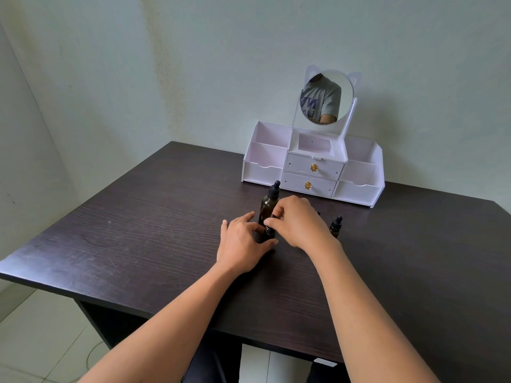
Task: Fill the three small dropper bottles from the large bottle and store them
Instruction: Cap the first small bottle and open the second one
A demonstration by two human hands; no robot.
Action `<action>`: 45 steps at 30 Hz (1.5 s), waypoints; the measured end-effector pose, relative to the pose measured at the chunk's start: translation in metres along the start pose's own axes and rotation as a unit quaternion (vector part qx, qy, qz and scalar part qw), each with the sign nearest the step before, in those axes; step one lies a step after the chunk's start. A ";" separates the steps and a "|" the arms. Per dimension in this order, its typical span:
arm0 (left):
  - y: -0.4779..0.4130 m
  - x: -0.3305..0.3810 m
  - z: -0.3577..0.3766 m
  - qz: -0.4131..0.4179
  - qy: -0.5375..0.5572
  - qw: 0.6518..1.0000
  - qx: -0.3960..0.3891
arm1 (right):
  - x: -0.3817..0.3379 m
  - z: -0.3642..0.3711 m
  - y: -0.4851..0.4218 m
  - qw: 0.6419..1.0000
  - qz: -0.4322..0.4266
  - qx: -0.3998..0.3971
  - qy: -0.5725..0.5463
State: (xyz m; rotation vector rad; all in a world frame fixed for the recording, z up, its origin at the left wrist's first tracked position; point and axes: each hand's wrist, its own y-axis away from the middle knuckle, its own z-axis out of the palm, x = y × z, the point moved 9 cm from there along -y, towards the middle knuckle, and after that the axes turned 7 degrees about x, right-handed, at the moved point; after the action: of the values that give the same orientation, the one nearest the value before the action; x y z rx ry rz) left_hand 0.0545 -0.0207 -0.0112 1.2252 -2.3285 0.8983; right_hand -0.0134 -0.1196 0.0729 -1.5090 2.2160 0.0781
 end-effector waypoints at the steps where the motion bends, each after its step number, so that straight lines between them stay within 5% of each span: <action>1: 0.000 0.000 0.000 0.000 -0.001 1.000 0.000 | 0.000 0.000 0.001 1.000 0.003 0.006 0.011; 14: -0.002 -0.003 0.003 0.002 0.006 1.000 0.004 | 0.002 -0.019 -0.003 0.998 0.010 0.045 -0.036; 24: -0.001 0.000 0.001 0.001 -0.006 1.000 -0.005 | -0.015 0.002 -0.008 0.995 -0.079 -0.061 -0.024; 45: -0.001 -0.001 0.004 0.016 0.005 1.000 -0.002 | -0.015 0.003 0.001 0.998 -0.017 0.041 0.052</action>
State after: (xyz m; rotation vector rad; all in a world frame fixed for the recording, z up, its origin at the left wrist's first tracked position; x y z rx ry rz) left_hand 0.0559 -0.0236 -0.0139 1.1820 -2.3474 0.9082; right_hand -0.0085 -0.1056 0.0760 -1.5389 2.2438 -0.1028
